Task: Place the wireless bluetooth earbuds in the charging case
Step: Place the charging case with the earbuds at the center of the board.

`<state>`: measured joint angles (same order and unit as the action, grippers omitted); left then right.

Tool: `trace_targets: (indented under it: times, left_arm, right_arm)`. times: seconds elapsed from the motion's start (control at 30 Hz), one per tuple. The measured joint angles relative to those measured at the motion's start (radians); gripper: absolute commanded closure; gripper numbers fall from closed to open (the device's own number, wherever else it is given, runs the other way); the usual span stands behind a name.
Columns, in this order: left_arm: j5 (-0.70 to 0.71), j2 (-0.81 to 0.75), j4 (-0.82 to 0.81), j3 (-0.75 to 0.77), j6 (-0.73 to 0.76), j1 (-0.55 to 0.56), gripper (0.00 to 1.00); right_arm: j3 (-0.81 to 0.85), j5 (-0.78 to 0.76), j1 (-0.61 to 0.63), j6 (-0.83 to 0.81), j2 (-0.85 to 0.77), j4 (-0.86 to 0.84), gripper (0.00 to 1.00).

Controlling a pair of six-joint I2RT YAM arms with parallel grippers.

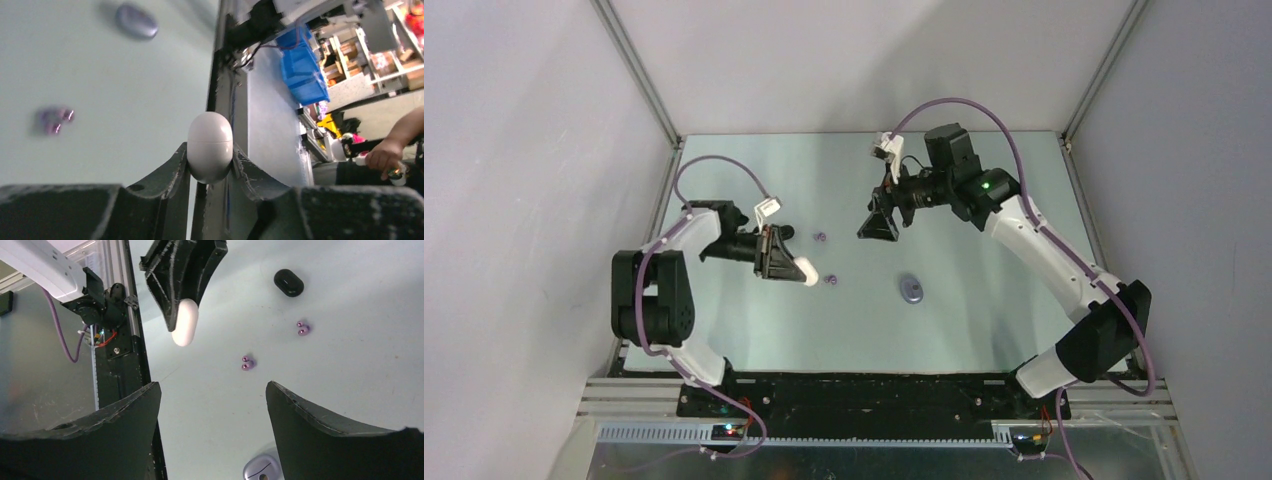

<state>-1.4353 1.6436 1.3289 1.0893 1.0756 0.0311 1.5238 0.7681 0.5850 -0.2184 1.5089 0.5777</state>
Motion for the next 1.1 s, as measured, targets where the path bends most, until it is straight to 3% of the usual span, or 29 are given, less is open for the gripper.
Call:
trace_targets:
  times: [0.1, 0.27, 0.37, 0.47, 0.53, 0.57, 0.63, 0.7, 0.73, 0.93, 1.03, 1.1]
  left_arm:
    - [0.155, -0.005, -0.248, -0.067, -0.36, -0.027, 0.99]
    - [0.46, -0.134, -0.667, -0.237, -0.824, -0.072, 0.95]
    - [0.546, -0.198, -0.884, -0.331, -1.023, -0.088, 0.92]
    - [0.586, -0.148, -1.072, -0.363, -1.183, -0.089, 0.87]
    - [0.618, -0.077, -1.165, -0.354, -1.268, -0.089, 0.73]
    - [0.637, -0.043, -1.186, -0.342, -1.297, -0.089, 0.7]
    - [0.678, 0.018, -1.184, -0.3, -1.334, -0.091, 0.55]
    - [0.718, 0.06, -1.17, -0.255, -1.351, -0.095, 0.18]
    - [0.744, 0.073, -1.153, -0.231, -1.364, -0.1, 0.05]
    - [0.817, 0.008, -1.047, -0.195, -1.395, -0.163, 0.0]
    - [0.829, -0.088, -0.933, -0.189, -1.4, -0.215, 0.0]
    - [0.814, -0.149, -0.848, -0.152, -1.395, -0.232, 0.0]
  right_arm:
    - [-0.015, -0.003, -0.011, 0.0, 0.0, -0.005, 0.19]
    - [-0.04, -0.004, -0.018, 0.0, 0.0, -0.011, 0.19]
    - [-0.041, -0.002, -0.02, 0.001, 0.0, -0.02, 0.2]
    - [-0.041, 0.0, -0.021, 0.003, 0.008, -0.029, 0.2]
    - [-0.041, -0.001, -0.021, 0.003, 0.018, -0.03, 0.2]
    - [-0.041, -0.001, -0.021, 0.003, 0.024, -0.029, 0.2]
    - [-0.041, -0.001, -0.021, 0.003, 0.037, -0.028, 0.2]
    - [-0.041, -0.003, -0.021, 0.0, 0.048, -0.028, 0.2]
    - [-0.041, -0.004, -0.021, -0.002, 0.053, -0.029, 0.19]
    - [-0.04, -0.021, -0.022, -0.014, 0.057, -0.029, 0.16]
    - [-0.037, -0.036, -0.026, -0.023, 0.057, -0.027, 0.03]
    - [-0.032, -0.053, -0.032, -0.021, 0.057, -0.027, 0.01]
